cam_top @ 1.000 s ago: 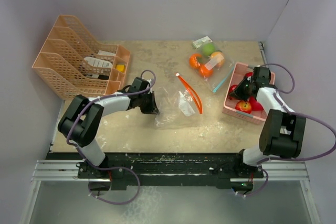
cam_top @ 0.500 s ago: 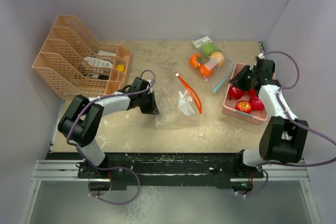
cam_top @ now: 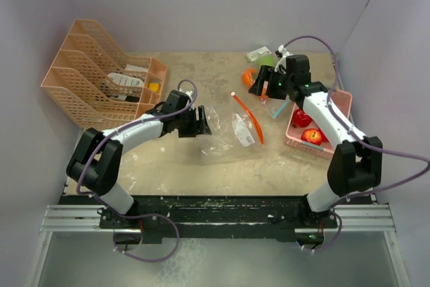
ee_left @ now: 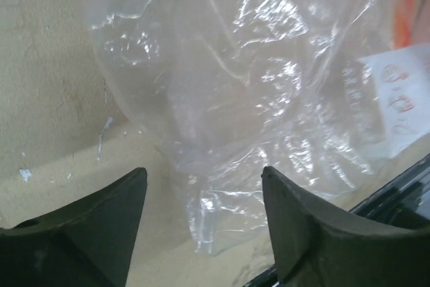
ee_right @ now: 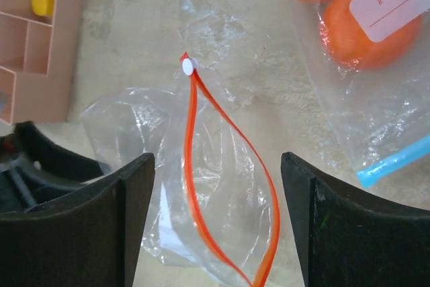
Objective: Open the zip-top bag and remove the fake food
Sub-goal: Move the zipper food storage bag to the center of the board.
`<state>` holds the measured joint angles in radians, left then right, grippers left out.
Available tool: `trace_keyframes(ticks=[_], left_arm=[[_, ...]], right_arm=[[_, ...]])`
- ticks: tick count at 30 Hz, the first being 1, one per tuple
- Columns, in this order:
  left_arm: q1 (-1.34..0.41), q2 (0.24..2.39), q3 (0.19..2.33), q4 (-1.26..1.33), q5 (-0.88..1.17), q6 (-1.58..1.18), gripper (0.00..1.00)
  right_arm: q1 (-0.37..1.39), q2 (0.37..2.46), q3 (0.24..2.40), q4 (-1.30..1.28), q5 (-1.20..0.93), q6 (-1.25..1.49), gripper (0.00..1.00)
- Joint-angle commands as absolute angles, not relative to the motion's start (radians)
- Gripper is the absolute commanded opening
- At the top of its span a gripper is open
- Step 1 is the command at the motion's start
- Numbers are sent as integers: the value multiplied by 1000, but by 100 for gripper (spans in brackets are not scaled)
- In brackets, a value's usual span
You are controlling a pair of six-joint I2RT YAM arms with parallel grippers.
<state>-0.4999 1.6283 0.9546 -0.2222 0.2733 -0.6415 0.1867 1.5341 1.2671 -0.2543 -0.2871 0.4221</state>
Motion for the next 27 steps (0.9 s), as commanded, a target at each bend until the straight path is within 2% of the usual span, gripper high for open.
trace_keyframes(ticks=[1, 3, 6, 9, 15, 19, 23, 27], left_arm=[[-502, 1539, 1019, -245, 214, -630, 82], [-502, 1522, 1023, -252, 205, -630, 91], [-502, 1504, 1020, -259, 198, -633, 99], [-502, 1493, 1018, -265, 197, -634, 99], [-503, 1467, 1029, -268, 210, -630, 99], [-530, 1463, 1083, -297, 207, -598, 95], [-594, 1494, 1168, -339, 177, -552, 84], [-688, 1594, 1283, -389, 140, -498, 71]], right_arm=[[196, 1634, 1379, -323, -175, 358, 82], [196, 1709, 1471, -385, -98, 348, 90], [196, 1844, 1622, -491, 16, 330, 99], [198, 1954, 1730, -538, 63, 316, 99], [207, 2114, 1788, -511, 101, 291, 100], [221, 2146, 1788, -508, 94, 277, 91], [239, 2144, 1732, -481, 75, 279, 80], [245, 2138, 1665, -455, 61, 294, 60]])
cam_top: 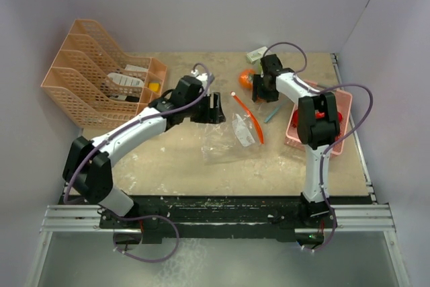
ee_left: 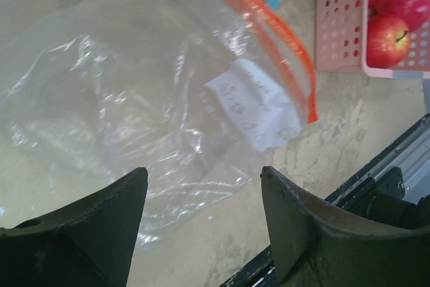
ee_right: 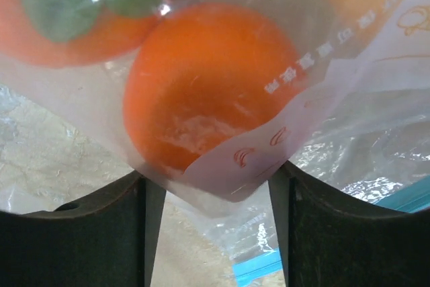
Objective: Open the zip-top bag and remove the fake food
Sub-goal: Move the zipper food storage bag to the center of the board.
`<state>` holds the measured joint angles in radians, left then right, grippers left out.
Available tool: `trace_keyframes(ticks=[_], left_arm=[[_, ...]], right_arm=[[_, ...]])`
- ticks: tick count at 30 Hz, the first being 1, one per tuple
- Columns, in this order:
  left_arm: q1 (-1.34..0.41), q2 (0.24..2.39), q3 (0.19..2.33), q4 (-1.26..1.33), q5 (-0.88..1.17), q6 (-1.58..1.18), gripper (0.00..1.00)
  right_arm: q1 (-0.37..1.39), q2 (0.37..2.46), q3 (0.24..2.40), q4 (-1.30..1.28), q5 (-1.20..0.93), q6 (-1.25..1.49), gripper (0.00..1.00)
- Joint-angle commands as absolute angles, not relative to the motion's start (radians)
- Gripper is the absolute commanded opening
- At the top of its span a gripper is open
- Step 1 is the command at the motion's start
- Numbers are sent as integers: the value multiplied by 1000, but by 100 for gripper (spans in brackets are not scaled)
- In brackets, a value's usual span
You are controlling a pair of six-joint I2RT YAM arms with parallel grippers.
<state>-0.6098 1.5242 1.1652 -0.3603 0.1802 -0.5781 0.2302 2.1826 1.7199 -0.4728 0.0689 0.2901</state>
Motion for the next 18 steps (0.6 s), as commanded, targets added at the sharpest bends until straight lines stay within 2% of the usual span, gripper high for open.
trace_keyframes(ticks=[1, 3, 4, 9, 13, 16, 18], left_arm=[[-714, 1635, 1310, -408, 119, -484, 66], [-763, 1697, 1361, -445, 64, -467, 61], [-780, 1724, 1384, -463, 37, -459, 64], [-832, 1819, 1460, -489, -31, -394, 89], [-834, 1886, 1497, -490, -28, -362, 100], [-834, 1931, 1522, -509, -11, -346, 98], [-834, 1949, 1524, -515, 0, -341, 84]], right_arm=[[245, 2129, 1647, -446, 55, 300, 52], [245, 2112, 1618, -434, 44, 304, 39], [245, 2104, 1605, -430, 37, 306, 36], [245, 2083, 1560, -410, 3, 307, 34], [245, 2084, 1550, -408, -11, 308, 34], [245, 2084, 1549, -408, -18, 309, 34], [246, 2085, 1551, -409, -20, 309, 34]])
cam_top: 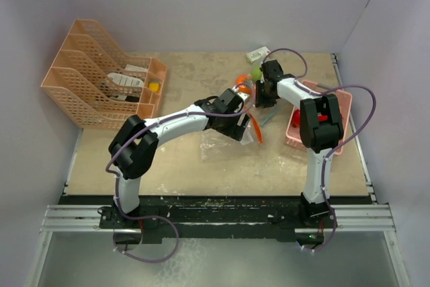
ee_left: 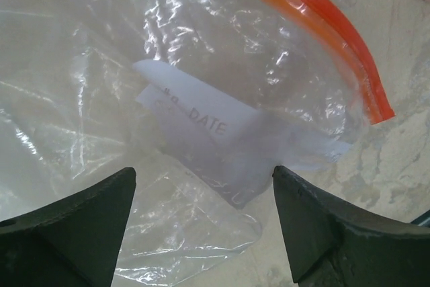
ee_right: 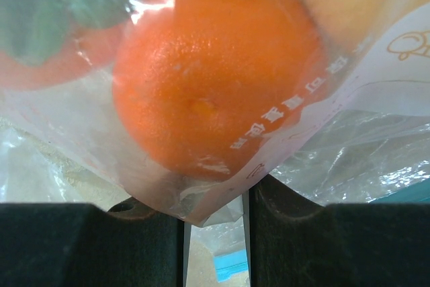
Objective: Open the zip-top bag and remove the fake food
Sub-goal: Move the zipper food storage bag to the center of the board.
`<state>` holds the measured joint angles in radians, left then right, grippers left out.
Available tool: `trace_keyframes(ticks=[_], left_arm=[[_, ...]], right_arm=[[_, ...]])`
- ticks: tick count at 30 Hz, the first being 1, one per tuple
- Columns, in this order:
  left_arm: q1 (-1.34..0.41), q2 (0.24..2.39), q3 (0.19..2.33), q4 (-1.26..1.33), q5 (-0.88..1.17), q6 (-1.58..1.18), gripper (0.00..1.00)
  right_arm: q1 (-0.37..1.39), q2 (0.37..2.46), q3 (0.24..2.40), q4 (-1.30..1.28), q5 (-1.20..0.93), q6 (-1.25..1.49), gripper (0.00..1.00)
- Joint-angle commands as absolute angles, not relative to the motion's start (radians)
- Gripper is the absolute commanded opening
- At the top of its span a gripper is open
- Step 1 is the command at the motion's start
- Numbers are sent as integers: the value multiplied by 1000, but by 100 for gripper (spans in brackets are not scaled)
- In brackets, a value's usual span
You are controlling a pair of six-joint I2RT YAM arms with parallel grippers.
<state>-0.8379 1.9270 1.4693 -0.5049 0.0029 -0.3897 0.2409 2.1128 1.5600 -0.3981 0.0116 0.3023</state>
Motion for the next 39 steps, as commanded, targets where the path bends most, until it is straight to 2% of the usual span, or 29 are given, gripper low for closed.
trace_keyframes(ticks=[1, 4, 6, 7, 8, 14, 20, 27, 28, 31, 32, 33, 34, 35, 39], left_arm=[[-834, 1952, 1520, -514, 1, -341, 70], [-834, 1950, 1501, -506, -1, -349, 33], [-834, 1944, 1488, -495, 2, -353, 16], [-834, 1940, 1480, -491, 2, -355, 5], [-833, 1936, 1474, -489, -3, -356, 0], [-780, 1863, 1421, -497, -38, -356, 0], [-579, 1735, 1342, -498, -16, -350, 0], [-345, 1659, 1362, -554, 35, -377, 0], [-338, 1655, 1374, -561, 41, -381, 8], [-337, 1642, 1383, -553, 85, -398, 50], [-338, 1633, 1372, -536, 106, -413, 67], [-339, 1623, 1354, -521, 125, -427, 77], [-340, 1612, 1337, -503, 138, -440, 84], [-342, 1601, 1319, -488, 147, -453, 88], [-360, 1568, 1264, -464, 151, -487, 97]], right_arm=[[245, 2084, 1552, -409, -20, 308, 34], [245, 2083, 1550, -410, -23, 310, 34], [245, 2084, 1546, -408, -26, 310, 34], [245, 2083, 1544, -407, -27, 311, 33], [245, 2082, 1541, -406, -30, 311, 33], [245, 2085, 1524, -403, -48, 309, 30], [245, 2073, 1494, -391, -58, 312, 29], [251, 2053, 1457, -371, -86, 322, 27], [254, 2052, 1452, -370, -91, 323, 25], [265, 2051, 1442, -363, -104, 327, 16], [271, 2051, 1439, -362, -109, 328, 11], [278, 2050, 1438, -361, -114, 329, 4], [287, 2047, 1436, -361, -116, 330, 0], [296, 2043, 1435, -361, -118, 331, 0], [347, 2016, 1433, -371, -129, 336, 0]])
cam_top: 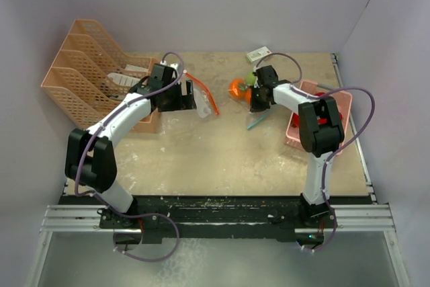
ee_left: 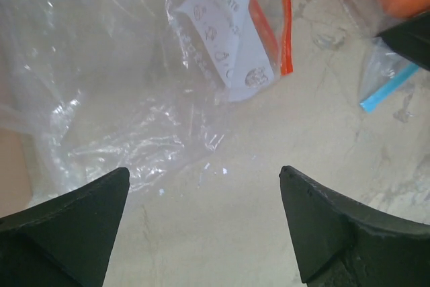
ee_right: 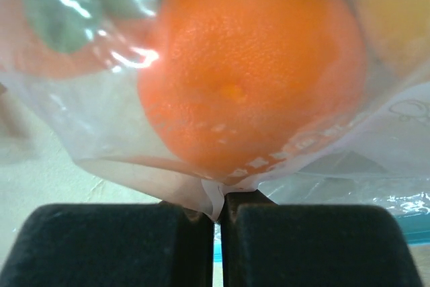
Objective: Open the zip-top bag and remove the fake food
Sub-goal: Move the zipper food storage bag to the center of the board.
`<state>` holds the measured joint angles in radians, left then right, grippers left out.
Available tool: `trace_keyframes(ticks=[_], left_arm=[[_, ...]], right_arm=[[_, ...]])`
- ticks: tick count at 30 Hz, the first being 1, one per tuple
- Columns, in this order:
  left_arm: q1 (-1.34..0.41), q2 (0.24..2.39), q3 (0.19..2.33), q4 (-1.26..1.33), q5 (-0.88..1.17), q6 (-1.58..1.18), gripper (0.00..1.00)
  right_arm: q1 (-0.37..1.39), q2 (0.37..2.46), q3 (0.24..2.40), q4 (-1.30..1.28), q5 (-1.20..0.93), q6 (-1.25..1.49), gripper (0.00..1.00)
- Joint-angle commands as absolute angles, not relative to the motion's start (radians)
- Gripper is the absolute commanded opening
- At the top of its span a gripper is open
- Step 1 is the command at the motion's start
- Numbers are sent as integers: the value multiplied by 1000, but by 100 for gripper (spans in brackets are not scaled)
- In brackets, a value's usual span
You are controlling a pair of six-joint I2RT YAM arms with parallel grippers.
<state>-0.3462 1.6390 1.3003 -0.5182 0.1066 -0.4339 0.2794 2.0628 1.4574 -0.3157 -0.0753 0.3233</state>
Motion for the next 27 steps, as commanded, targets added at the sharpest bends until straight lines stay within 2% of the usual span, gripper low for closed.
trace_keyframes(ticks=[1, 11, 17, 22, 23, 25, 26, 27], left_arm=[[-364, 1562, 1255, -463, 149, -492, 98], [-433, 1514, 1215, -438, 107, -531, 100], [-498, 1520, 1191, -409, 89, -562, 100], [-544, 1552, 1187, -381, 95, -582, 99], [-552, 1560, 1189, -374, 98, -586, 99], [-563, 1571, 1192, -356, 109, -597, 99], [-568, 1575, 1194, -345, 117, -601, 99], [-574, 1583, 1196, -337, 121, -602, 99]], right_arm=[[359, 2002, 1434, -372, -132, 337, 0], [542, 1930, 1467, -407, -171, 356, 0], [569, 1828, 1499, -441, -63, 334, 0], [566, 1714, 1466, -405, 119, 327, 1], [567, 1687, 1447, -383, 140, 330, 5], [566, 1645, 1414, -346, 171, 335, 19], [565, 1631, 1400, -331, 172, 332, 31], [564, 1623, 1393, -328, 172, 335, 56]])
